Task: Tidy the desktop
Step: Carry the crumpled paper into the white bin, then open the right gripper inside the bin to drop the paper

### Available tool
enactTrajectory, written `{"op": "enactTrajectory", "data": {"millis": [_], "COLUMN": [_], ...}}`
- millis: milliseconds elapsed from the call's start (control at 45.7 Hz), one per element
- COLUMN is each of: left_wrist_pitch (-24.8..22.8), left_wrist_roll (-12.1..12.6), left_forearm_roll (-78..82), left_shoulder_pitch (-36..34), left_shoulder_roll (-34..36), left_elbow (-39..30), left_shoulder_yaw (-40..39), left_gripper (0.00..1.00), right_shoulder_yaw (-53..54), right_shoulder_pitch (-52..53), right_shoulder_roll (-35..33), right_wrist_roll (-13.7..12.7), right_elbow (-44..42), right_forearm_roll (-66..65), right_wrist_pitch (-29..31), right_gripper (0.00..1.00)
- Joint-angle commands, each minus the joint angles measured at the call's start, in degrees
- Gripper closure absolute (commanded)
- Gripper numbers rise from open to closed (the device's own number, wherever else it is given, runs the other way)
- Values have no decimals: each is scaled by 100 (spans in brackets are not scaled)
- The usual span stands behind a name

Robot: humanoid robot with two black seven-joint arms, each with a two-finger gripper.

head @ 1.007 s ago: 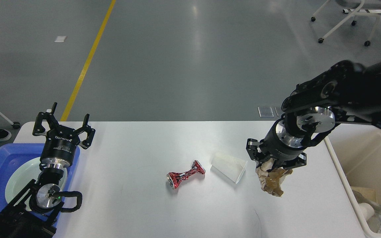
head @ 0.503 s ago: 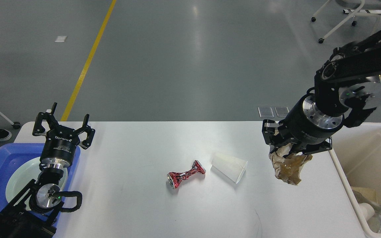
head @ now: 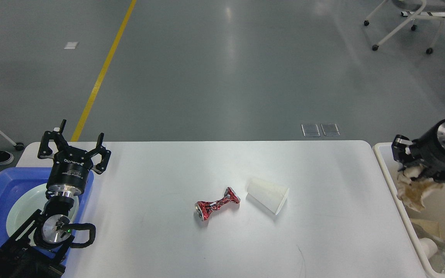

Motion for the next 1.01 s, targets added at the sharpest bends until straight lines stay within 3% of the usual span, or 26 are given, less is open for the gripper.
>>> {"op": "enactTrajectory", "data": {"millis": [0, 306, 569, 832, 985], "left_wrist_pitch": [0, 0, 0, 0, 0], "left_wrist_roll": [0, 0, 0, 0, 0], "left_forearm_roll": [9, 1, 9, 9, 1], "left_shoulder_pitch": [0, 0, 0, 0, 0], "left_shoulder_roll": [-5, -5, -5, 3, -5], "left_elbow": [0, 0, 0, 0, 0], "left_shoulder_yaw": [-1, -1, -1, -1, -1], "left_gripper": [4, 4, 4, 4, 4], "right_shoulder_yaw": [242, 2201, 3477, 3503, 3521], "right_shoulder_pitch": [-913, -4472, -6855, -8007, -8315], "right_shoulder_roll": [-653, -961, -74, 823, 1034], "right_wrist_roll": [18, 62, 237, 299, 422], "right_elbow": [-949, -4069, -6398, -7287, -7499], "right_forearm_roll": [-347, -400, -426, -409, -356], "right_wrist_pitch": [-7, -15, -525, -1957, -2221], "right_gripper": [100, 100, 100, 100, 100]}}
